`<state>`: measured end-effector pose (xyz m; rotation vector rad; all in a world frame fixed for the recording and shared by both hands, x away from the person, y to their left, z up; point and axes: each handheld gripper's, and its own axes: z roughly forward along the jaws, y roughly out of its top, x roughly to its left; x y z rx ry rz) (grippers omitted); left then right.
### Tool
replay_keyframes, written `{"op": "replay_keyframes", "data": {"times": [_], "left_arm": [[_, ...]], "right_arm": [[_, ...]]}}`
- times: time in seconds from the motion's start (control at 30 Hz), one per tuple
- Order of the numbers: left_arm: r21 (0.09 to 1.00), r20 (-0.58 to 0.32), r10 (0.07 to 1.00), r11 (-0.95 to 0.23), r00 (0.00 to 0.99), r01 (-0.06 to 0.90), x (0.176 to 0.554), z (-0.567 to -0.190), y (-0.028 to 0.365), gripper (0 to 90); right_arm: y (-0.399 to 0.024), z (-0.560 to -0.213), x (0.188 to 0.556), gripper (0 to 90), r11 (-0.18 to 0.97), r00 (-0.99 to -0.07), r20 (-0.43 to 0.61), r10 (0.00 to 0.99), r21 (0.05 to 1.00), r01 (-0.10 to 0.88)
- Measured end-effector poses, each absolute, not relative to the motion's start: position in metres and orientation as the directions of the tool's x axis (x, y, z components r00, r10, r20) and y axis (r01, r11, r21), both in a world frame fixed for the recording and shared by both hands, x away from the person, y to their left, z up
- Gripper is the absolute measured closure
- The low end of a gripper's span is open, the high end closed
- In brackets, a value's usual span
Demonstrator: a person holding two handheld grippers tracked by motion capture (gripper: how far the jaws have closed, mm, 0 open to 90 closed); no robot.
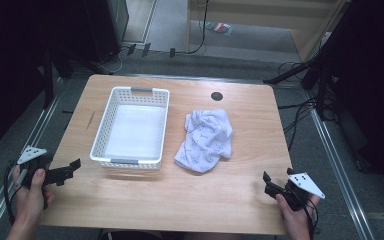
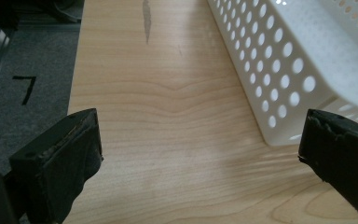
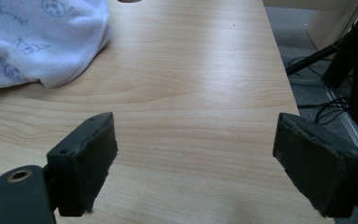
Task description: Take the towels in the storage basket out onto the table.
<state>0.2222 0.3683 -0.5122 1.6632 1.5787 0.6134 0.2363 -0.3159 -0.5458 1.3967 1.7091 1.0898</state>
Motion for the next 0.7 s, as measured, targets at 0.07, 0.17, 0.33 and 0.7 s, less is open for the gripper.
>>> {"op": "replay_keyframes", "data": {"times": [0.07,0.17,0.33,0.7], "left_arm": [[0.778,-0.154,0.982,0.050,0.113,0.627,0.222,-0.519,0.370,0.0],[0.767,-0.159,0.982,0.059,0.100,0.639,0.224,-0.527,0.374,0.0],[0.759,-0.142,0.987,0.060,0.074,0.648,0.223,-0.538,0.380,0.2],[0.762,-0.116,0.992,0.060,0.045,0.645,0.224,-0.548,0.378,0.2]], "right_arm": [[-0.316,-0.546,0.236,13.8,0.079,-0.205,0.011,0.979,0.903,0.423],[-0.316,-0.546,0.236,13.8,0.079,-0.205,0.010,0.979,0.902,0.424],[-0.316,-0.546,0.236,13.8,0.077,-0.205,0.013,0.979,0.903,0.423],[-0.317,-0.546,0.236,13.7,0.074,-0.207,0.016,0.978,0.903,0.423]]}}
